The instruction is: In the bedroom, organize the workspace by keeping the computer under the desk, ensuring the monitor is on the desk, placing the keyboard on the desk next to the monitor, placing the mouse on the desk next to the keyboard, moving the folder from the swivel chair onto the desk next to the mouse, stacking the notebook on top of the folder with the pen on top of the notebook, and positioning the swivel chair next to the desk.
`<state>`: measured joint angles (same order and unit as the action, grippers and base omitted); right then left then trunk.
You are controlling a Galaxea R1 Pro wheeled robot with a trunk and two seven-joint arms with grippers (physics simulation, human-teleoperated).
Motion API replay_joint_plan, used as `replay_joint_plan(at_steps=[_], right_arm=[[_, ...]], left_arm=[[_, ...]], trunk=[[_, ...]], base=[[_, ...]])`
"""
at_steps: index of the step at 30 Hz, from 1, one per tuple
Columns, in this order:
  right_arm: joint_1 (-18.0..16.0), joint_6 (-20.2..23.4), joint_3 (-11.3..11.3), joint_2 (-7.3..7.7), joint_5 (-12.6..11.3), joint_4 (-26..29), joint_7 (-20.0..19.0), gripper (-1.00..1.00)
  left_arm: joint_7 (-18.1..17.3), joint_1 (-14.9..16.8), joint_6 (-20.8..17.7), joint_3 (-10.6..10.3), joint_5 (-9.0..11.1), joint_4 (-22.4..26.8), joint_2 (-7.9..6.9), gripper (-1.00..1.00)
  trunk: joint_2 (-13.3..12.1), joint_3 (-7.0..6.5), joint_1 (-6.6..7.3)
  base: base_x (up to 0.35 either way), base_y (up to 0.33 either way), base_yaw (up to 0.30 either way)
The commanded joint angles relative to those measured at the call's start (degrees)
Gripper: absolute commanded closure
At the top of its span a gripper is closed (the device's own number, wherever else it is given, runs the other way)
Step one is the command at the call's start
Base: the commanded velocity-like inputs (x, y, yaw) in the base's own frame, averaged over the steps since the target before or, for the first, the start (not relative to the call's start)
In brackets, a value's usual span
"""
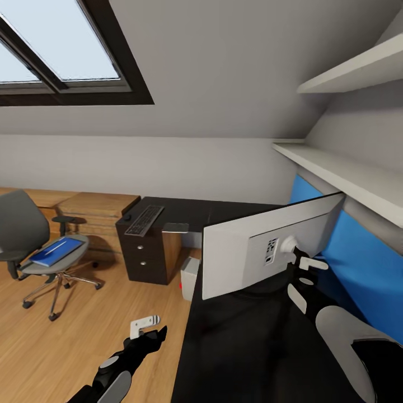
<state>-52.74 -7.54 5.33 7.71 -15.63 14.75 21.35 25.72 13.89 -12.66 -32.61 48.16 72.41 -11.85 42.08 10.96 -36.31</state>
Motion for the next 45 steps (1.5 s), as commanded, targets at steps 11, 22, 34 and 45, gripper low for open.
replay_joint_plan(at_steps=[11, 22, 34, 45], right_arm=[[-0.10, -0.19, 0.73, 0.03, 0.08, 0.10, 0.18, 1.00], [-0.08, -0.18, 0.73, 0.03, 0.08, 0.05, 0.18, 1.00], [-0.08, -0.19, 0.73, 0.03, 0.08, 0.08, 0.18, 1.00], [-0.08, -0.19, 0.72, 0.03, 0.08, 0.10, 0.18, 1.00]], left_arm=[[0.47, 0.05, -0.08, -0.17, 0.36, -0.24, -0.01, -1.00], [0.46, 0.04, -0.08, -0.17, 0.27, -0.25, -0.01, -1.00], [0.47, 0.05, -0.08, -0.17, 0.27, -0.25, -0.01, -1.00], [0.47, 0.04, -0.08, -0.17, 0.27, -0.25, -0.01, -1.00]], trunk=[[0.09, 0.08, -0.01], [0.09, 0.08, -0.01], [0.09, 0.08, -0.01], [0.09, 0.08, -0.01]], base=[[0.000, -0.023, 0.000], [0.003, 0.000, 0.000], [0.079, 0.000, 0.000], [0.001, 0.000, 0.000]])
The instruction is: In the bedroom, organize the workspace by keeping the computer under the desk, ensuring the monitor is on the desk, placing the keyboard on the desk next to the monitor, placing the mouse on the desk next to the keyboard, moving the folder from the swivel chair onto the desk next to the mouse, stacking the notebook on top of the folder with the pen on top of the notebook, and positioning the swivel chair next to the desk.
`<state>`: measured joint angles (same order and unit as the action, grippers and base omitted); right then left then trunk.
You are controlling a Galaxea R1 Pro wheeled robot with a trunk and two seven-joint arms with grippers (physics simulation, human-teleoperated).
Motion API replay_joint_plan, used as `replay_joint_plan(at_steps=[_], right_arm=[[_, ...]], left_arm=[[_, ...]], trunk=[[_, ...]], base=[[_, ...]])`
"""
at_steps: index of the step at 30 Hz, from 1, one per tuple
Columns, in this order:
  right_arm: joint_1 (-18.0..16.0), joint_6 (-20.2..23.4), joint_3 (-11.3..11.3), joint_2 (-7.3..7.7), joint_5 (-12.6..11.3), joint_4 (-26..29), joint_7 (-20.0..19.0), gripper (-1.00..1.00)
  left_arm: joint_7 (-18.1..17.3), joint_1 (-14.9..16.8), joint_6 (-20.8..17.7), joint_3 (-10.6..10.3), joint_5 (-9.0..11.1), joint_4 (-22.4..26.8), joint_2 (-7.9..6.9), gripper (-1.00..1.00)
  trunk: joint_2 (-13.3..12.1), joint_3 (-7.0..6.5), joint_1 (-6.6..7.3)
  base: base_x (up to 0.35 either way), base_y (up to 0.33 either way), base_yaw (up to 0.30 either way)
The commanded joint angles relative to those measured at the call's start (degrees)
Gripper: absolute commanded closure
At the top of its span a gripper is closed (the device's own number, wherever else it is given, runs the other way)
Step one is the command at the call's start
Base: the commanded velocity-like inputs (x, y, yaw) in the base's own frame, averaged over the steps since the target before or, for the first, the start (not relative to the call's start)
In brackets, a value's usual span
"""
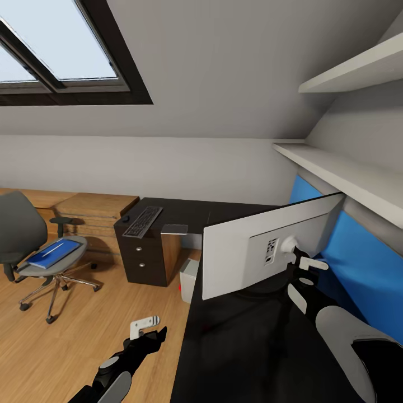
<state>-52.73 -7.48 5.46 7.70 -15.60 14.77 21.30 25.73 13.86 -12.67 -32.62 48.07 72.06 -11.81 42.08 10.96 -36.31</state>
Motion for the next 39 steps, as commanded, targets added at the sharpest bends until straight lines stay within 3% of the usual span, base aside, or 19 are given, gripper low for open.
replay_joint_plan(at_steps=[1, 15, 16, 39], right_arm=[[-0.09, -0.26, 0.60, 0.03, 0.04, 0.08, 0.23, 1.00], [-0.10, -0.26, 0.61, 0.03, 0.20, 0.08, 0.15, 1.00], [-0.10, -0.26, 0.61, 0.03, 0.20, 0.08, 0.15, -1.00], [-0.11, -0.26, 0.52, 0.03, 0.22, 0.08, 0.20, -1.00]], left_arm=[[0.46, 0.07, -0.08, -0.17, 0.36, 0.10, -0.06, -1.00], [0.46, 0.07, -0.08, -0.17, 0.36, 0.10, -0.06, -1.00], [0.46, 0.06, -0.08, -0.17, 0.36, 0.10, -0.06, -1.00], [0.46, 0.06, -0.08, -0.17, 0.44, 0.10, -0.06, -1.00]], trunk=[[0.09, 0.08, -0.01], [0.09, 0.08, -0.01], [0.09, 0.08, -0.01], [0.09, 0.08, -0.01]], base=[[0.000, 0.000, 0.000], [0.000, 0.000, 0.000], [0.000, 0.000, 0.000], [0.000, 0.000, 0.000]])
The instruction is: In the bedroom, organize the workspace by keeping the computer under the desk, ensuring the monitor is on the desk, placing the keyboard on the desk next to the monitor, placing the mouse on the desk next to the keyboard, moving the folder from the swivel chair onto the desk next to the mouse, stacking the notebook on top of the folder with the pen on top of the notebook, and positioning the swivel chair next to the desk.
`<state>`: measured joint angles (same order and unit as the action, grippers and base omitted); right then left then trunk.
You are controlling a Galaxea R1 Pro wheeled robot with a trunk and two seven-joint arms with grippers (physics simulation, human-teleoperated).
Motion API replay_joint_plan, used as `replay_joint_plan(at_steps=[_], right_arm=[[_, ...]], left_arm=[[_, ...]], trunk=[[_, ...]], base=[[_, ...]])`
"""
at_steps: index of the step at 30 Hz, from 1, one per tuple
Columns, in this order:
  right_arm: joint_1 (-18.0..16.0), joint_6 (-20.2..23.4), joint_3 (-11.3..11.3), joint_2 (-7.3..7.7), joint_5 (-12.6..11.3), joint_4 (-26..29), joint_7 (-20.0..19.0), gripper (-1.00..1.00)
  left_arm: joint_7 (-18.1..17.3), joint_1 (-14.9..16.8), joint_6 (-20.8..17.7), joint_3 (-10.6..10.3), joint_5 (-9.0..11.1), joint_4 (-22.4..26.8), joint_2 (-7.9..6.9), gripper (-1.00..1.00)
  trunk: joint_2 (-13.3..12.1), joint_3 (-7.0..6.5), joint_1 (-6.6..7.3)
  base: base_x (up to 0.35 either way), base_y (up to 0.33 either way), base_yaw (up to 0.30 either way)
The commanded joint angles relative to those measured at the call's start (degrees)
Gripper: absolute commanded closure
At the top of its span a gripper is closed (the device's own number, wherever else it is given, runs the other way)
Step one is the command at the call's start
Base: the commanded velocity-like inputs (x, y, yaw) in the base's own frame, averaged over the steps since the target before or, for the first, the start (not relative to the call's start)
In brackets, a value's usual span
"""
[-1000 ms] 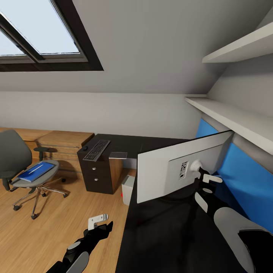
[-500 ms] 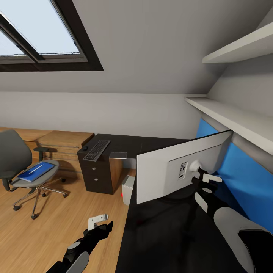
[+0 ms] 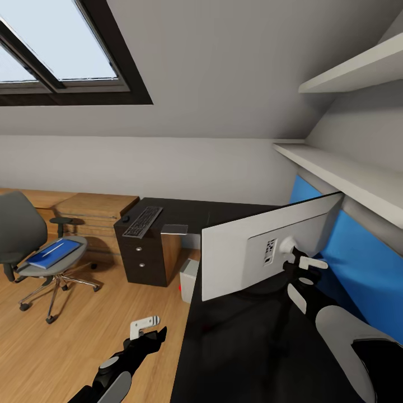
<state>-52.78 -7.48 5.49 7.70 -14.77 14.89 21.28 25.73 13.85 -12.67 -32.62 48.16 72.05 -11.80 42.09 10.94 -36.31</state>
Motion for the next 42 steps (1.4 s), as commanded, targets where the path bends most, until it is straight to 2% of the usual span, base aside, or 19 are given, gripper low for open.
replay_joint_plan(at_steps=[1, 15, 26, 42], right_arm=[[-0.06, -0.26, 0.49, 0.03, -0.61, -0.04, 0.21, -1.00], [-0.05, -0.26, 0.49, 0.03, -0.61, -0.04, 0.24, -1.00], [-0.05, -0.26, 0.50, 0.03, -0.61, -0.04, 0.25, -1.00], [-0.05, -0.26, 0.56, 0.03, -0.61, -0.04, 0.26, -1.00]], left_arm=[[0.46, 0.08, -0.08, -0.16, 0.35, 0.11, -0.06, -1.00], [0.41, 0.06, -0.14, -0.22, 0.35, 0.11, -0.04, -1.00], [0.45, 0.06, -0.14, -0.53, 0.35, -0.13, 0.60, -1.00], [0.45, 0.09, -0.11, -0.43, 0.35, -1.73, 0.73, -1.00]], trunk=[[0.08, 0.09, -0.02], [0.08, 0.09, -0.02], [0.08, 0.09, -0.02], [0.08, 0.09, -0.02]], base=[[0.000, 0.000, 0.000], [-0.037, 0.004, 0.000], [-0.279, 0.099, 0.000], [-0.311, 0.145, 0.000]])
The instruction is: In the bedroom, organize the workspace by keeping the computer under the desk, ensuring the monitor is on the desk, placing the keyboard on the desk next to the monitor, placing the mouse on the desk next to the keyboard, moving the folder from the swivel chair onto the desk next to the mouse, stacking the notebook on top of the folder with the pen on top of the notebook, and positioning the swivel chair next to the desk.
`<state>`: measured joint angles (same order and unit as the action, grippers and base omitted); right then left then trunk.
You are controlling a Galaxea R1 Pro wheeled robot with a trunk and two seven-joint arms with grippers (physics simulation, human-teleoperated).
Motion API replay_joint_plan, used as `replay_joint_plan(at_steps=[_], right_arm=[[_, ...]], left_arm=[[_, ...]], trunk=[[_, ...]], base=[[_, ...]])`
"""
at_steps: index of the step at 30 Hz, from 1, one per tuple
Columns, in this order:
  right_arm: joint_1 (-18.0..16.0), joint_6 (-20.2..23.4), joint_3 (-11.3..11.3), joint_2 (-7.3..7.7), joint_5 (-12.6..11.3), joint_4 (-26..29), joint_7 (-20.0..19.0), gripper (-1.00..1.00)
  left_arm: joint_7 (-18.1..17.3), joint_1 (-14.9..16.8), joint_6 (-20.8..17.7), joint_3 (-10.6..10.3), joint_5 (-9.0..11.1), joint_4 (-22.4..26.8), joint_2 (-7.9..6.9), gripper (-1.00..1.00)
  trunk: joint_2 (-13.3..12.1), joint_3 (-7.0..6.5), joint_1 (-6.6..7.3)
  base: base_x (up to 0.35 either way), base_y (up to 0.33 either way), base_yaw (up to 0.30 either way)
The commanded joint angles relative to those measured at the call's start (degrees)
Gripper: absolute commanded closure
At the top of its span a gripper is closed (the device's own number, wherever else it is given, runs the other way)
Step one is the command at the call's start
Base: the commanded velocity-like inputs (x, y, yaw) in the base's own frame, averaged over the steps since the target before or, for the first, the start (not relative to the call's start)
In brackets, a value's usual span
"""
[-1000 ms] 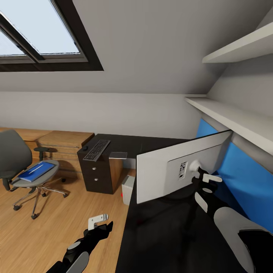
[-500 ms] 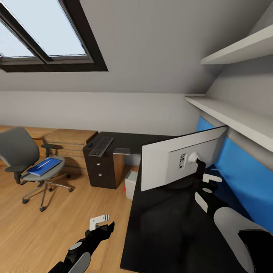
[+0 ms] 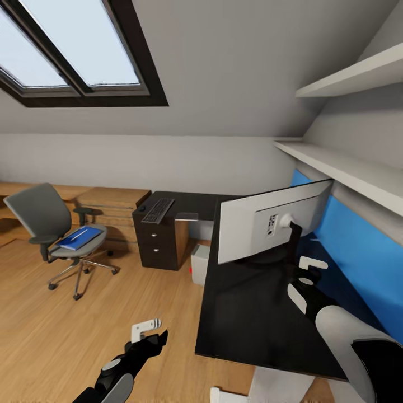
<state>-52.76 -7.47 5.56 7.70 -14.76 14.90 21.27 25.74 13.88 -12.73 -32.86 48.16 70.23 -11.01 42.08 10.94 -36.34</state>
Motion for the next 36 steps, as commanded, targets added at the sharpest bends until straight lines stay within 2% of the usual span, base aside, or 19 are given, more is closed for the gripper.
replay_joint_plan(at_steps=[1, 9, 14, 19, 21, 22, 23, 25, 26, 27, 29, 31, 32, 34, 36], right_arm=[[-0.07, -0.27, 0.47, 0.03, -0.62, -0.05, 0.26, -1.00], [-0.07, -0.27, 0.52, 0.01, -0.62, -0.04, 0.20, -1.00], [-0.07, -0.25, 0.63, -0.66, -0.62, 0.65, 0.31, -1.00], [0.09, -0.04, 0.81, -2.15, -0.51, 3.38, 0.44, -1.00], [0.47, 0.35, 1.02, -3.16, 0.09, 6.49, 0.60, -1.00], [1.96, 2.01, 1.28, -4.09, 1.36, 11.13, 0.80, -1.00], [2.85, 3.08, 1.34, -4.34, 1.88, 13.14, 0.92, -1.00], [6.62, 7.84, 1.44, -4.84, 3.09, 21.04, 1.53, -1.00], [9.72, 11.70, 1.49, -5.05, 3.59, 27.61, 2.14, -1.00], [16.56, 18.43, 1.60, -5.30, 4.06, 41.15, 3.56, -1.00], [20.11, 21.26, 1.71, -5.47, 4.22, 47.75, 4.23, -1.00], [21.52, 22.34, 1.88, -5.68, 4.28, 50.29, 4.46, -1.00], [23.05, 23.17, 2.73, -6.70, 4.29, 53.28, 4.59, -1.00], [23.89, 23.02, 3.96, -7.80, 4.30, 55.38, 4.60, -1.00], [24.26, 22.71, 4.95, -8.19, 4.30, 56.28, 4.68, -1.00]], left_arm=[[0.44, 0.06, -0.05, -0.17, 0.34, -0.01, -0.07, -1.00], [0.64, 0.05, -0.05, 0.29, 0.28, -1.22, -0.07, -1.00], [0.65, 0.08, -0.14, 0.20, 0.15, -4.62, 0.05, -1.00], [0.58, 0.09, -0.16, 0.51, 0.06, -7.34, 1.10, -1.00], [0.56, 0.06, -0.06, 1.32, 0.00, -8.08, 1.45, -1.00], [0.52, 0.08, 0.00, 2.37, -0.07, -8.51, 1.65, -1.00], [0.50, 0.07, 0.02, 2.70, -0.09, -8.60, 1.70, -1.00], [0.44, 0.07, 0.08, 3.48, -0.14, -8.78, 1.75, -1.00], [0.43, 0.07, 0.11, 3.77, -0.17, -8.85, 1.79, -1.00], [0.44, 0.09, 0.14, 4.08, -0.22, -8.92, 1.84, -1.00], [0.44, 0.08, 0.15, 4.19, -0.27, -8.94, 1.89, -1.00], [0.45, 0.08, 0.15, 4.22, -0.30, -8.95, 1.92, -1.00], [0.45, 0.09, 0.15, 4.28, -0.36, -8.96, 1.90, -1.00], [0.45, 0.10, 0.16, 4.32, -0.44, -8.95, 1.88, -1.00], [0.45, 0.08, 0.16, 4.31, -0.49, -8.91, 1.87, -1.00]], trunk=[[0.09, 0.09, 0.01], [0.09, 0.09, 0.01], [0.09, 0.09, 0.01], [0.09, 0.09, 0.01], [0.09, 0.09, 0.01], [0.09, 0.09, 0.01], [0.09, 0.09, 0.01], [0.09, 0.09, 0.01], [0.09, 0.09, 0.01], [0.09, 0.09, 0.01], [0.09, 0.09, 0.01], [0.09, 0.09, 0.01], [0.09, 0.09, 0.01], [0.09, 0.09, 0.01], [0.09, 0.09, 0.01]], base=[[-0.311, 0.169, 0.000], [-0.305, 0.182, 0.000], [-0.297, 0.195, 0.000], [-0.290, 0.196, 0.000], [-0.182, 0.128, 0.000], [-0.083, 0.058, 0.000], [-0.066, 0.046, 0.000], [-0.038, 0.027, 0.000], [-0.022, 0.015, 0.000], [-0.009, 0.006, 0.000], [-0.006, 0.004, 0.000], [-0.003, 0.005, 0.000], [-0.001, 0.123, 0.000], [-0.001, 0.208, 0.000], [0.000, 0.293, 0.000]])
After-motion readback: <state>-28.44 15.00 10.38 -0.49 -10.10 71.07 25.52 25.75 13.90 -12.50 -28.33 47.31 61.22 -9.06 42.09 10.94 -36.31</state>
